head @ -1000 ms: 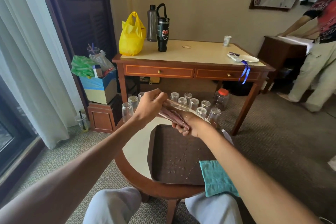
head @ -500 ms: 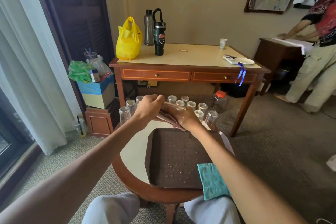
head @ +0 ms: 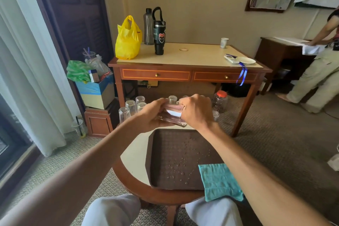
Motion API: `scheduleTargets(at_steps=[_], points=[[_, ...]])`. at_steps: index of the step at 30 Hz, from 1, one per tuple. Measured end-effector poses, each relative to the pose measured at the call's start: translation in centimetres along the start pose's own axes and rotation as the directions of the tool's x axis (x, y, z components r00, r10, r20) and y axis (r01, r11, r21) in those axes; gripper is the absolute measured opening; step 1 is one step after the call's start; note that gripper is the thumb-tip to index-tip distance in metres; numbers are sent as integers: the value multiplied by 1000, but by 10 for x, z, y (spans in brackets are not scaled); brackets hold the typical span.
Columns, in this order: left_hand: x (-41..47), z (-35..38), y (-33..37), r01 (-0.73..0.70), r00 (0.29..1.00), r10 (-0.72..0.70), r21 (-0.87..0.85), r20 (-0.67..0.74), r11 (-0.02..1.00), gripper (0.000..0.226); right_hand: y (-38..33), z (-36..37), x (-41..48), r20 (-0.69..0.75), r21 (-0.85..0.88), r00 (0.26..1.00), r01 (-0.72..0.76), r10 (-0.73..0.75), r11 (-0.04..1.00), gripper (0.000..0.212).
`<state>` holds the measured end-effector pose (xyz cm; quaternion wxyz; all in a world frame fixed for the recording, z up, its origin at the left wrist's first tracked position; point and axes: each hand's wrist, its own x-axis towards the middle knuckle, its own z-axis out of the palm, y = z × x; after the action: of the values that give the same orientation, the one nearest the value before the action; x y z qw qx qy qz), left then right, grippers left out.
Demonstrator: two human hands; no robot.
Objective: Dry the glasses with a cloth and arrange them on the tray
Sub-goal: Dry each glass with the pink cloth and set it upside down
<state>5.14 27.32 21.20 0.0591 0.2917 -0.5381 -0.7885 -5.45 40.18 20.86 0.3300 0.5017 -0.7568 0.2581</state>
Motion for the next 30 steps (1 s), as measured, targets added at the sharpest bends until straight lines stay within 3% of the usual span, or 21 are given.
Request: scheduleTargets(at_steps=[3, 5, 6, 7, 8, 9, 10, 11, 12, 14, 16, 17, 18, 19, 20, 21, 23, 26, 28, 29, 30], points=[[7, 8, -13, -42, 991, 44, 18, -130, 999, 25, 17, 21, -12, 153, 1, 978, -142, 141, 990, 23], [11, 12, -20, -98, 971, 110, 66, -210, 993, 28, 26, 39, -23, 370, -16, 887, -291, 276, 957, 17], [13, 14, -23, -149, 953, 181, 143, -243, 978, 28, 27, 46, -28, 520, 40, 792, -396, 320, 917, 8], [14, 14, -25, -207, 925, 275, 261, -260, 943, 29, 23, 45, -29, 699, 120, 618, -596, 359, 794, 18], [14, 14, -26, -260, 893, 370, 379, -255, 888, 30, 22, 44, -30, 850, 157, 389, -831, 356, 534, 34], [11, 15, -28, -307, 862, 451, 470, -232, 828, 31, 20, 39, -32, 949, 106, 175, -960, 261, 259, 47], [7, 17, -29, -352, 833, 515, 525, -201, 775, 33, 18, 31, -32, 989, 49, 61, -994, 134, 93, 55], [5, 17, -30, -388, 815, 554, 550, -171, 740, 34, 18, 27, -33, 997, 40, 43, -998, 65, 41, 57], [5, 16, -30, -414, 812, 567, 549, -138, 726, 36, 17, 24, -33, 997, 47, 50, -998, 67, 43, 56], [6, 14, -27, -413, 863, 497, 436, -94, 800, 36, 17, 22, -27, 949, 143, 195, -966, 247, 213, 48], [6, 10, -20, -272, 953, 293, 213, -75, 938, 38, 16, 18, -18, 784, 144, 456, -794, 421, 591, 31], [5, 7, -17, -165, 983, 174, 118, -64, 979, 40, 16, 17, -16, 644, 86, 632, -619, 430, 781, 24], [0, 6, -13, -68, 996, 72, 61, -52, 996, 41, 15, 16, -15, 480, 20, 795, -431, 370, 902, 22], [-4, 5, -12, -4, 999, 6, 36, -44, 999, 40, 11, 13, -16, 328, -36, 911, -252, 250, 967, 22], [-7, 4, -10, 22, 999, -21, 34, -49, 999, 36, 6, 10, -15, 210, -76, 969, -115, 129, 990, 21], [-9, 4, -9, 24, 998, -21, 48, -64, 999, 30, 0, 5, -13, 139, -77, 989, -34, 45, 996, 20], [-11, 4, -7, -30, 992, 39, 76, -122, 997, 20, -6, 3, -10, 70, -16, 997, -13, 14, 1000, 18], [-11, 6, -3, -162, 957, 185, 120, -224, 980, 16, -2, 24, -14, 167, 69, 953, -267, 253, 961, 24], [-10, 5, 0, -229, 914, 292, 239, -281, 944, 18, 0, 48, -19, 318, 99, 828, -514, 462, 852, 12], [-9, 3, 1, -258, 886, 356, 323, -297, 911, 20, -4, 56, -20, 412, 149, 737, -634, 535, 759, 5], [-8, 0, 2, -287, 853, 422, 400, -306, 870, 22, -9, 58, -20, 531, 240, 636, -746, 560, 621, 14]])
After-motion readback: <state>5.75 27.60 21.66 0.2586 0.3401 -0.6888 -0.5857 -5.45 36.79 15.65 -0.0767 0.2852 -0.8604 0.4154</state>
